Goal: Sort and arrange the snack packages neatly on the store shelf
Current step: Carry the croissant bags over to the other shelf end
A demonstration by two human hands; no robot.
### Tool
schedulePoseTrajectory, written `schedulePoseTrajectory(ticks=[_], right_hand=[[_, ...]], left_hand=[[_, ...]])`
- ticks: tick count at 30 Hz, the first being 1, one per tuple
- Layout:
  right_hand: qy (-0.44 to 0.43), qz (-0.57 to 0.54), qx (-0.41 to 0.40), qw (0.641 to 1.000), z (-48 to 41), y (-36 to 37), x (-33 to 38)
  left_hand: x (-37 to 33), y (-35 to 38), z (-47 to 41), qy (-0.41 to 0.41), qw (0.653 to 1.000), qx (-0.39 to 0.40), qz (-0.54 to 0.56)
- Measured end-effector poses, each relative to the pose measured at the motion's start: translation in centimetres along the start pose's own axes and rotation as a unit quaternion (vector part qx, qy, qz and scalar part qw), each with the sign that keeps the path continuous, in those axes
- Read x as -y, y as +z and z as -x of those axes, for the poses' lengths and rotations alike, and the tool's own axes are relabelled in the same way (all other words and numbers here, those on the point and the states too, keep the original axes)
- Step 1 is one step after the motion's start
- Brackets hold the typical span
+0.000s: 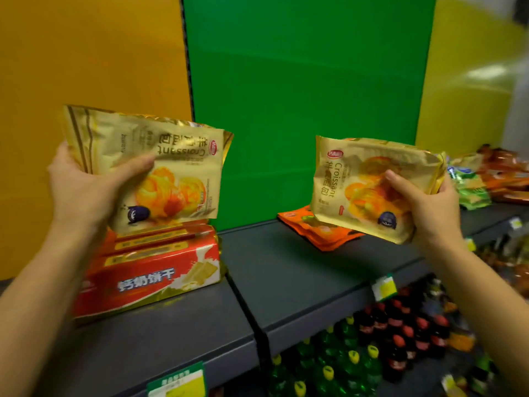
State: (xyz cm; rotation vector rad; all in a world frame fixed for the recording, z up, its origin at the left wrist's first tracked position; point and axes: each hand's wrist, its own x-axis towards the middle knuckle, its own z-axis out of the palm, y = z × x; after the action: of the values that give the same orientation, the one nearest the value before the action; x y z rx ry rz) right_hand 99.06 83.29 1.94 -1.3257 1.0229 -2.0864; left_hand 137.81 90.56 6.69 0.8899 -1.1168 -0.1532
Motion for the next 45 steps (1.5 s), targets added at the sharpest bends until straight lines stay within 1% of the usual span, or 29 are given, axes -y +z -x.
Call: schedulePoseTrajectory(ticks=[2,5,7,11,16,19,24,29,33,38,45], right_hand=[[-0.001,0.018,-0.017,1.0,-0.8,-4.2,0.2],[-0.001,0.046,-0.042,0.998,-2.1,-10.8,0.3],[-0.003,0.076,-0.051,0.996,-3.3,-15.4,0.4],[-0.014,0.136,-0.062,0.989,-6.4,-24.4,0.9],[-0.017,0.176,-0.061,0.982,-10.2,-33.8,0.7],[-0.017,0.196,-0.077,0.977,-12.6,-38.7,0.3],[-0.029,0.214,-0.112,0.97,-15.9,-45.2,-1.0],[-0.023,0.206,-0.121,0.971,-19.0,-50.7,-3.3],[-0.016,0.213,-0.129,0.969,-22.6,-54.6,-5.7],[-0.011,0.226,-0.111,0.968,-29.0,-58.8,-8.3],[-0.013,0.232,-0.118,0.965,-37.1,-65.2,-11.2]], left_hand=[[0.8,4.0,1.1,-0.018,0.998,0.049,0.022],[1.3,10.9,3.5,-0.047,0.994,0.08,0.053],[1.3,15.5,5.4,-0.074,0.992,0.083,0.064],[2.1,24.9,9.6,-0.103,0.985,0.097,0.098],[2.0,35.2,15.2,-0.145,0.972,0.112,0.145],[1.6,41.6,18.1,-0.163,0.965,0.124,0.164],[1.1,51.0,21.6,-0.182,0.954,0.152,0.183],[1.7,59.6,24.8,-0.206,0.94,0.189,0.194],[2.6,66.5,26.4,-0.21,0.939,0.196,0.19],[3.3,75.4,27.4,-0.211,0.936,0.196,0.202],[3.8,85.6,28.3,-0.211,0.932,0.207,0.212]])
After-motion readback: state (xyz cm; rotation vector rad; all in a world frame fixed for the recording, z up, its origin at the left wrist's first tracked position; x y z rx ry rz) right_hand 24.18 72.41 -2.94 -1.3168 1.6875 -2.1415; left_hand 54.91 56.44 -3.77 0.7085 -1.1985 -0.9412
